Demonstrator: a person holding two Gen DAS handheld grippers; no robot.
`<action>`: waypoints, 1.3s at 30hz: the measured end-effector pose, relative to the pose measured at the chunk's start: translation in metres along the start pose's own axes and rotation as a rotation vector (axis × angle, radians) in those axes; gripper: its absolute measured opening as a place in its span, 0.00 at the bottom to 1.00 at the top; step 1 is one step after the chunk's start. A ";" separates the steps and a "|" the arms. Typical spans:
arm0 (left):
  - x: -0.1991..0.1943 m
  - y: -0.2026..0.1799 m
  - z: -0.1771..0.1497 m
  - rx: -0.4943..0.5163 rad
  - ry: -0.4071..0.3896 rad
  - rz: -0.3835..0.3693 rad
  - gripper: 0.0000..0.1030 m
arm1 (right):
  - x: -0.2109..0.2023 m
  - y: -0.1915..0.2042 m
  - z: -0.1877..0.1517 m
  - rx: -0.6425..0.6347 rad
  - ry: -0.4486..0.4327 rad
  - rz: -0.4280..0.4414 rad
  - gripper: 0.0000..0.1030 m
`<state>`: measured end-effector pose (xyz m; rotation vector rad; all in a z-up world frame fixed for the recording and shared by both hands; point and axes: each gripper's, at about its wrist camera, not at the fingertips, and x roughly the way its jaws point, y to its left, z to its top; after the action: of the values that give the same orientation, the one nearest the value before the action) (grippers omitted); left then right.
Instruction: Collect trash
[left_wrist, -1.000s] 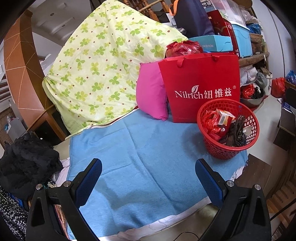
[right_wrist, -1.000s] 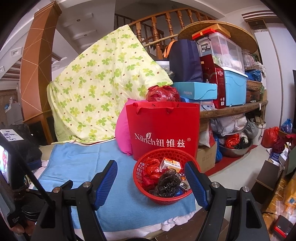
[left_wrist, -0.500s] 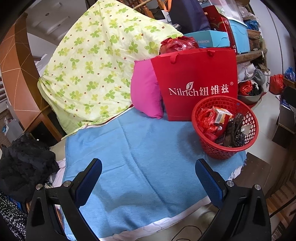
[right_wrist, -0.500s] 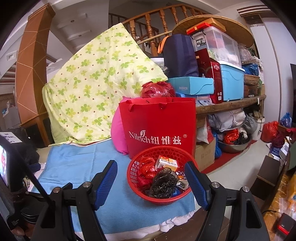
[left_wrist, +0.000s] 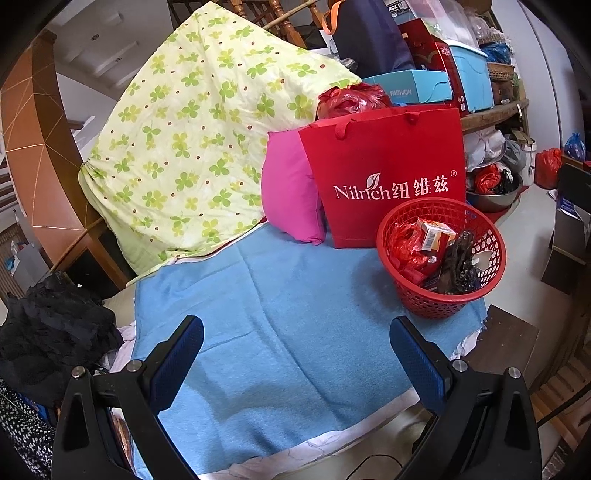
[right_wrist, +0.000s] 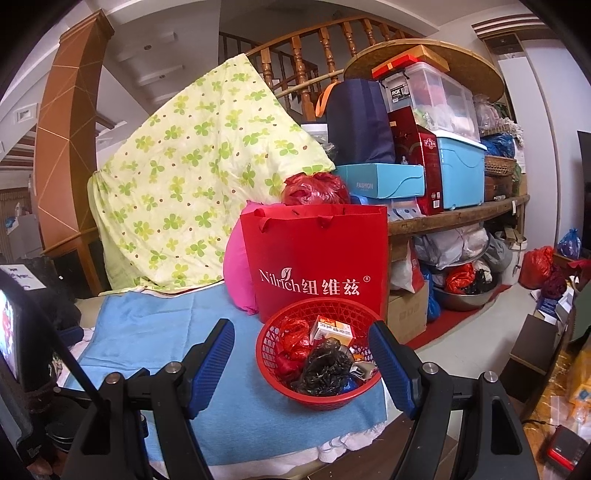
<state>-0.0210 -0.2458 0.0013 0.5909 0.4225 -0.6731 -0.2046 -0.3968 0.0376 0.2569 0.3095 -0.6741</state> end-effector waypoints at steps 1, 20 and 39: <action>-0.001 0.000 0.000 -0.001 -0.001 0.001 0.98 | 0.000 0.000 0.000 -0.002 -0.001 0.000 0.76; 0.007 0.006 -0.001 -0.026 0.004 -0.017 0.97 | 0.003 0.012 0.003 -0.035 0.008 -0.011 0.76; 0.021 0.001 0.005 -0.034 0.011 -0.032 0.98 | 0.023 0.013 0.007 -0.048 0.039 -0.031 0.76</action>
<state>-0.0047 -0.2574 -0.0059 0.5570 0.4541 -0.6925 -0.1776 -0.4022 0.0371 0.2196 0.3668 -0.6917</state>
